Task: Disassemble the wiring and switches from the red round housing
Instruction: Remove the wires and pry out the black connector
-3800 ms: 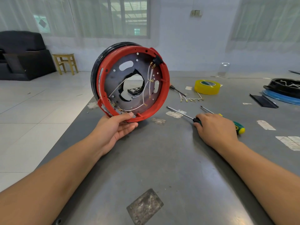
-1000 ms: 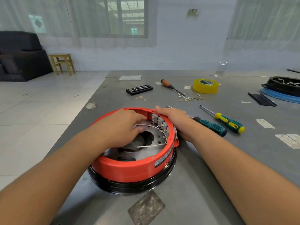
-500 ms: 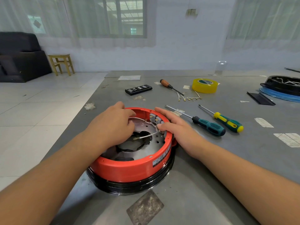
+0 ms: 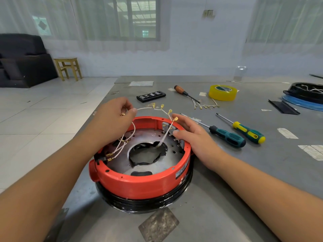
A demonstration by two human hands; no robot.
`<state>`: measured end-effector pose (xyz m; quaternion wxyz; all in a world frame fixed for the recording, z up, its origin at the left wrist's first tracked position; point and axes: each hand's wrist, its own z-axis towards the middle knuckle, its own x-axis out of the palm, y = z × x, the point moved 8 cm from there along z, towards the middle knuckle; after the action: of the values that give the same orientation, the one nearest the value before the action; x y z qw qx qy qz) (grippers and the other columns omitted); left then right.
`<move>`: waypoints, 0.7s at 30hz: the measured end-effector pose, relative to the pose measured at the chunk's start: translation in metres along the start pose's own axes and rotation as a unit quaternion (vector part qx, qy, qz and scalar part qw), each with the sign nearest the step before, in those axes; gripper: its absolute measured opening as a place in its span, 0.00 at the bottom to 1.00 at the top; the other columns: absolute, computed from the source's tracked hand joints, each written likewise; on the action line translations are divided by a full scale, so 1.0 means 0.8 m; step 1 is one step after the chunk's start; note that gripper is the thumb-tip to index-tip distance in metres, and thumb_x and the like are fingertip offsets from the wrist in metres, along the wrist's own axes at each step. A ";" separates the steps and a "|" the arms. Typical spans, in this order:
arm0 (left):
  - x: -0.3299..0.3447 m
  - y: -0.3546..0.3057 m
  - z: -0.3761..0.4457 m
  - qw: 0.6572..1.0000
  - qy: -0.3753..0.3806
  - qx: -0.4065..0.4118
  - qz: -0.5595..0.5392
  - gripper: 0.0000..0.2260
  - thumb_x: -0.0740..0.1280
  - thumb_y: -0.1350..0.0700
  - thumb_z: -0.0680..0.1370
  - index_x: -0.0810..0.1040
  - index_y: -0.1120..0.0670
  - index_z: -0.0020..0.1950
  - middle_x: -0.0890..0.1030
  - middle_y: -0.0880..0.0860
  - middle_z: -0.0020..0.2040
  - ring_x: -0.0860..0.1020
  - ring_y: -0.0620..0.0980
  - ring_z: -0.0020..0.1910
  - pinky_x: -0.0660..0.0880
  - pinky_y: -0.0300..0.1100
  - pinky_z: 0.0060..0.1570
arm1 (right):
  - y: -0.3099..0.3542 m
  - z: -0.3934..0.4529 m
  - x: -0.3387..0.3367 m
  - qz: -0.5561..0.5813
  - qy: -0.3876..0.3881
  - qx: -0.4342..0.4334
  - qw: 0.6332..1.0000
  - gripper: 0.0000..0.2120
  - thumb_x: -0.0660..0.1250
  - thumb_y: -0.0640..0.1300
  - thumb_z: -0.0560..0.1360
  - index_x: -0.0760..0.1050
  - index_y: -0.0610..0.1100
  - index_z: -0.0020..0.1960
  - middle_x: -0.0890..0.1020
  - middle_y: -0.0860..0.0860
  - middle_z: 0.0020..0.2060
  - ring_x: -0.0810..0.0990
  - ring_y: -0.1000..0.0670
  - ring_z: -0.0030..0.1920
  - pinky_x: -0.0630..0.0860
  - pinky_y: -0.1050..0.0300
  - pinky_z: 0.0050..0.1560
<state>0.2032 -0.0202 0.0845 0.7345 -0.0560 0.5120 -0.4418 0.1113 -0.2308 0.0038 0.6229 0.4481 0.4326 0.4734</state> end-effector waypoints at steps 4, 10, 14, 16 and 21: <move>0.000 0.009 0.002 0.999 -0.019 -0.016 -0.037 0.05 0.65 0.52 0.85 0.76 0.51 0.50 0.79 0.45 0.39 0.77 0.36 0.34 0.67 0.35 0.37 | 0.014 -0.001 -0.015 -0.094 -0.068 -0.020 0.993 0.13 0.71 0.54 0.78 0.78 0.58 0.62 0.82 0.62 0.58 0.82 0.62 0.57 0.76 0.70 0.47; 0.012 0.014 0.005 0.995 0.024 -0.025 -0.097 0.06 0.61 0.55 0.87 0.74 0.54 0.53 0.85 0.46 0.35 0.72 0.37 0.22 0.65 0.28 0.24 | 0.038 0.016 0.000 -0.150 -0.049 -0.003 0.987 0.16 0.67 0.64 0.78 0.85 0.55 0.52 0.86 0.58 0.46 0.83 0.61 0.47 0.76 0.60 0.53; 0.016 0.018 0.005 0.996 0.037 -0.028 -0.078 0.07 0.62 0.52 0.87 0.76 0.54 0.53 0.86 0.46 0.42 0.75 0.36 0.28 0.66 0.29 0.28 | 0.041 0.027 0.006 -0.102 -0.075 0.007 0.992 0.11 0.68 0.52 0.81 0.86 0.48 0.46 0.87 0.48 0.43 0.80 0.49 0.40 0.78 0.50 0.51; 0.017 0.019 0.006 0.997 0.045 -0.029 -0.055 0.08 0.63 0.50 0.86 0.77 0.53 0.53 0.84 0.48 0.47 0.77 0.38 0.36 0.66 0.29 0.34 | 0.048 0.039 -0.001 -0.047 -0.091 0.003 0.995 0.12 0.65 0.47 0.83 0.83 0.45 0.45 0.87 0.47 0.41 0.83 0.49 0.43 0.80 0.48 0.54; 0.022 0.014 0.003 0.997 0.071 -0.016 -0.015 0.07 0.66 0.48 0.84 0.80 0.51 0.53 0.77 0.46 0.41 0.73 0.40 0.32 0.66 0.38 0.33 | 0.049 0.077 -0.015 0.018 -0.111 0.001 0.994 0.11 0.60 0.44 0.85 0.79 0.43 0.49 0.73 0.53 0.27 0.71 0.54 0.27 0.74 0.56 0.36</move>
<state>0.2130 -0.0268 0.0671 0.6885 -0.0436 0.5689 -0.4477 0.1607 -0.2454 0.0571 0.6582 0.5058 0.3533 0.4315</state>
